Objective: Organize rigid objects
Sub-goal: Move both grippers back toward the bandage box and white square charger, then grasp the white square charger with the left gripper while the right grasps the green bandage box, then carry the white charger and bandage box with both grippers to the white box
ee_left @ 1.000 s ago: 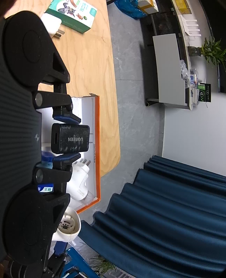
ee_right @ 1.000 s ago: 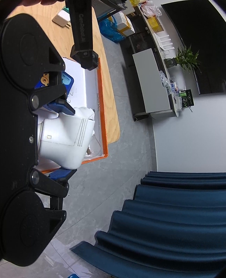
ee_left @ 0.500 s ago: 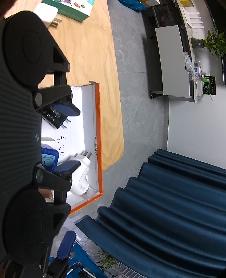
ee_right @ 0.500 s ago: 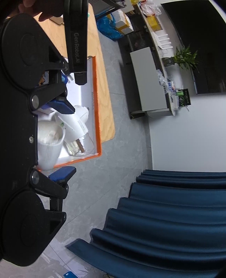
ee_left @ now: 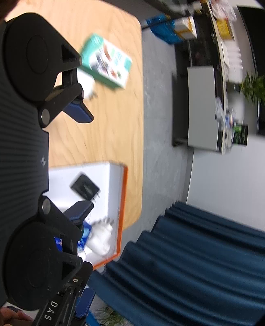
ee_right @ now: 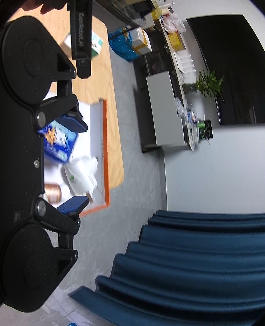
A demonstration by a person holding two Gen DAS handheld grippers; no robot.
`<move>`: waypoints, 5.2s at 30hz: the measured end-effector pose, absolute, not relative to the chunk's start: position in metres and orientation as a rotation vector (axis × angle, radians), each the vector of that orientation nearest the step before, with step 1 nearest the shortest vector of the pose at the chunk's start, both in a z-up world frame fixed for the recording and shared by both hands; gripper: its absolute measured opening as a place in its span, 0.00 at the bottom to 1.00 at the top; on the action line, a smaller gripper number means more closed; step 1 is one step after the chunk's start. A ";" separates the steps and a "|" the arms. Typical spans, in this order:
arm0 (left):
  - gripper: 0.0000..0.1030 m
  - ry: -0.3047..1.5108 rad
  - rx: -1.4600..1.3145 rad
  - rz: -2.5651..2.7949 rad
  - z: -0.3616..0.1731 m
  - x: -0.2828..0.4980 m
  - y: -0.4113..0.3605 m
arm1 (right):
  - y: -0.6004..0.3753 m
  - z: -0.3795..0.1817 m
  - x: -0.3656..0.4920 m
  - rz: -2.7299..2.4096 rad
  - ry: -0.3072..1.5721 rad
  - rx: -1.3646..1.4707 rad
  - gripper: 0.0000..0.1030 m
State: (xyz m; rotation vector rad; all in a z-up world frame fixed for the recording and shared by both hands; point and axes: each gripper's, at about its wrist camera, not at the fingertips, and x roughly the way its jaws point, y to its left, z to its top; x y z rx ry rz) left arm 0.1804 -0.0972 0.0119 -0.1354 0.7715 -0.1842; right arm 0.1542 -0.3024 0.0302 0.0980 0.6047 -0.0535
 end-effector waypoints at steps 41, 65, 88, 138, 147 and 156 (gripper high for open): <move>0.84 0.814 -0.046 -0.165 -0.055 0.213 -0.034 | -0.225 0.000 0.163 0.113 0.682 0.059 0.80; 0.41 0.829 -0.052 -0.074 -0.045 0.198 -0.016 | -0.197 0.004 0.180 0.161 0.697 0.059 0.80; 0.41 0.776 -0.225 0.154 -0.039 0.163 0.100 | -0.015 -0.037 0.323 0.278 0.835 -0.091 0.97; 0.41 0.663 -0.177 -0.071 0.008 0.031 -0.039 | -0.199 0.030 0.014 0.227 0.535 0.039 0.81; 0.41 0.642 -0.118 -0.226 0.014 0.031 -0.104 | -0.275 0.039 -0.018 0.070 0.462 0.114 0.81; 0.41 0.582 -0.061 -0.301 0.017 0.035 -0.153 | -0.332 0.041 -0.034 -0.057 0.454 0.135 0.81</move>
